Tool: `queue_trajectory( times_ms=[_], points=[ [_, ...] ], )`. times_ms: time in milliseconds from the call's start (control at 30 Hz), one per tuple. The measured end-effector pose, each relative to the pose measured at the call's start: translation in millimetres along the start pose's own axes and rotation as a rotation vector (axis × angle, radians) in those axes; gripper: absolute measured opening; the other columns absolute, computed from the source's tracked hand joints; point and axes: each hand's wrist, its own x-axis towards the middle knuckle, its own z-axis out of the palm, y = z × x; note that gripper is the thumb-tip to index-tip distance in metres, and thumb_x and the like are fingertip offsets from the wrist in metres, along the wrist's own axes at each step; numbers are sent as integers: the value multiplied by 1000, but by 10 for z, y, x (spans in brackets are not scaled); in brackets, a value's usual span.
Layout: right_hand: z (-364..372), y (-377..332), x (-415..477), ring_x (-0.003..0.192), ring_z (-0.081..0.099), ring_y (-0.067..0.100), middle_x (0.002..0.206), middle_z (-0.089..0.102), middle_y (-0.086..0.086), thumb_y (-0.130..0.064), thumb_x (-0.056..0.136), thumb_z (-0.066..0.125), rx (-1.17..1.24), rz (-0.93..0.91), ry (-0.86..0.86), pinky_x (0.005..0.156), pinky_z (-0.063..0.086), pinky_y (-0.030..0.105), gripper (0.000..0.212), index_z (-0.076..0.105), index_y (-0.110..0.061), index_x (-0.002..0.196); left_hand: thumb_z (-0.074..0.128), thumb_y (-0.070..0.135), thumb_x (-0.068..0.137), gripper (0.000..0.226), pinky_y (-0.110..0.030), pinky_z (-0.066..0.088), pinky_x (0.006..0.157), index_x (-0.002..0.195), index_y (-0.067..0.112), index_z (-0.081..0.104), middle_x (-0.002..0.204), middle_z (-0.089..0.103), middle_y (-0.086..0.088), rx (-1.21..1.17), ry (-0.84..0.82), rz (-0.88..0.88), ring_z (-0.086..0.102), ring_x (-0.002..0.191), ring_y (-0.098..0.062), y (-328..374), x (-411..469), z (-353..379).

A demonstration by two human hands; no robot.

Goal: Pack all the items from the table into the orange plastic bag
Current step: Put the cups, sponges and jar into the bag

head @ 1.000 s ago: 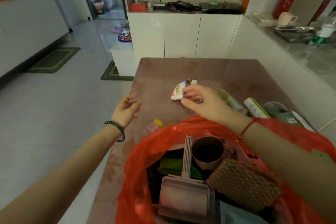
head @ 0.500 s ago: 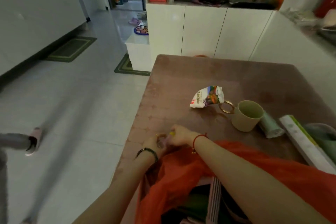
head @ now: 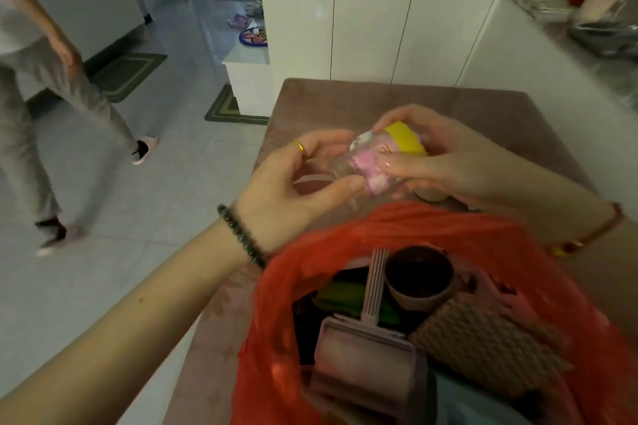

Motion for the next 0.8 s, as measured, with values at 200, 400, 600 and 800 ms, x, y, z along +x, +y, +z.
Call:
queue_trajectory(
  times_ms=[200, 400, 600, 800],
  points=[
    [322, 350, -723, 89, 61, 6, 100, 62, -4, -30, 73, 73, -339, 81, -203, 80, 53, 25, 39, 56, -27, 107, 58, 55, 77, 57, -24, 39, 100, 128, 37, 40, 130, 51, 8, 416, -183, -267, 49, 115, -6, -212, -615, 67],
    [1004, 866, -516, 114, 50, 6, 131, 54, -1, -25, 85, 62, -434, 116, -190, 98, 37, 17, 51, 44, -21, 132, 59, 34, 84, 48, -10, 33, 82, 128, 27, 43, 118, 53, 8, 385, -110, -365, 51, 102, -6, -372, -650, 43],
    [1165, 930, -393, 98, 61, 22, 108, 67, 13, -27, 90, 53, -532, 46, -99, 87, 44, 29, 32, 58, -6, 115, 55, 34, 87, 43, -19, 34, 86, 127, 28, 43, 115, 52, 10, 375, -90, -376, 50, 106, -9, -417, -498, -7],
    [551, 625, -213, 95, 64, 12, 107, 69, 0, -26, 86, 60, -537, -32, -111, 86, 51, 25, 25, 65, -17, 109, 55, 30, 87, 33, -16, 42, 76, 119, 30, 46, 112, 54, 7, 276, -77, -390, 53, 100, -10, -515, -86, -33]
  ],
)
